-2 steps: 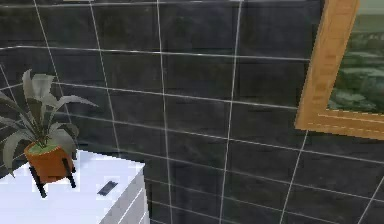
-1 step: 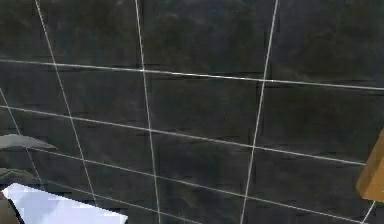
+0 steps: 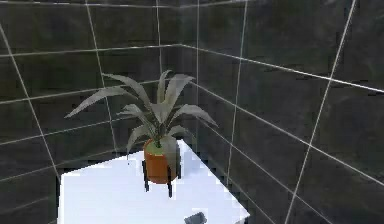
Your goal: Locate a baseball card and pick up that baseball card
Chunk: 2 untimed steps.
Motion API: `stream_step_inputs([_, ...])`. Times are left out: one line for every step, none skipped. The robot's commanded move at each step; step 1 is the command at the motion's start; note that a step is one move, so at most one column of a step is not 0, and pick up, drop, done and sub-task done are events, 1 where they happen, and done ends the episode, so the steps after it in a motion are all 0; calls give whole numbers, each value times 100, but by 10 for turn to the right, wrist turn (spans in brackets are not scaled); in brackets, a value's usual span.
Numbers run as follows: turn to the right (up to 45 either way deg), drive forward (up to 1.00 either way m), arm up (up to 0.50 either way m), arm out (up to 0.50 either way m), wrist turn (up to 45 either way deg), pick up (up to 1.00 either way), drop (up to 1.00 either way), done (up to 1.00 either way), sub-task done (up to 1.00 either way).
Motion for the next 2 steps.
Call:
stream_step_inputs([-450, 0, 0, 0, 0, 0, 0, 0, 0])
stream_step_inputs([-330, 0, 0, 0, 0, 0, 0, 0, 0])
